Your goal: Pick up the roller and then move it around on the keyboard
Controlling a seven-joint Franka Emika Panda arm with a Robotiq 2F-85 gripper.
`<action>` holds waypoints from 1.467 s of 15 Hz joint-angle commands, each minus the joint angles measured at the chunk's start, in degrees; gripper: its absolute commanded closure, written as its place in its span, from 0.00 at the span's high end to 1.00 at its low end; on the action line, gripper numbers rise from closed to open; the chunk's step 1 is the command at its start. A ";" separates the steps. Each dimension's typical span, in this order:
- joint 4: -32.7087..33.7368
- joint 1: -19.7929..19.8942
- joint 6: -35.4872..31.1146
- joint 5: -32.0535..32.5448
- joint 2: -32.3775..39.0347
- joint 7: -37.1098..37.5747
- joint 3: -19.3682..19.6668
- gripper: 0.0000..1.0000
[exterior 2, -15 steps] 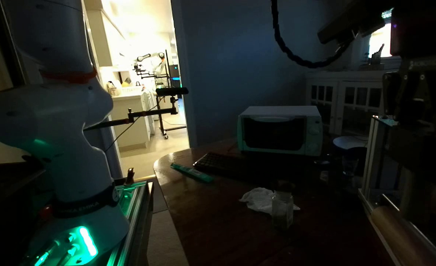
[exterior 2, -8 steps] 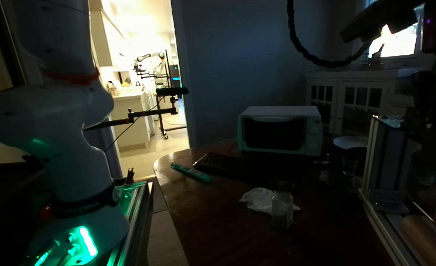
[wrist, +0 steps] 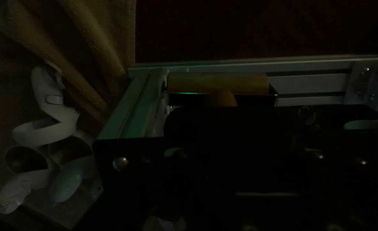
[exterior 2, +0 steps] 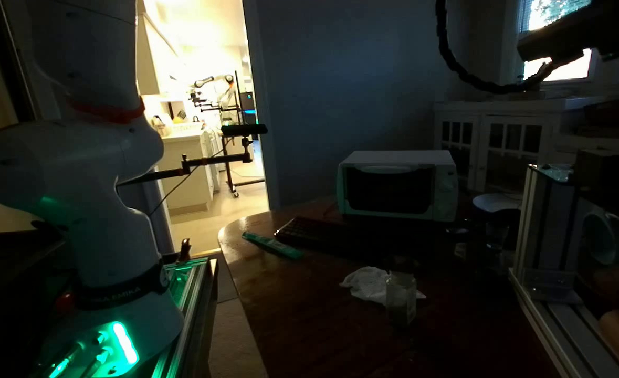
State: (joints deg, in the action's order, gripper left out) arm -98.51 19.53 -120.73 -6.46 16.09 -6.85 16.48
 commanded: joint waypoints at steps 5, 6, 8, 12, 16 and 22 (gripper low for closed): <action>6.82 1.42 3.03 -0.85 4.21 -1.97 -1.70 0.33; 7.58 1.47 3.67 -0.85 4.72 -1.85 -1.85 0.33; 8.87 1.64 4.78 -0.86 5.61 -1.68 -2.12 0.33; 11.09 2.19 6.33 -0.87 7.42 -1.27 -2.26 0.33; 13.02 3.11 6.49 -1.51 8.91 -1.56 -2.60 0.33; 13.79 3.86 6.71 -1.66 9.49 -2.22 -3.39 0.84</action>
State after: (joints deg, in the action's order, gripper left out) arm -86.59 22.15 -115.18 -6.63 23.84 -7.83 13.97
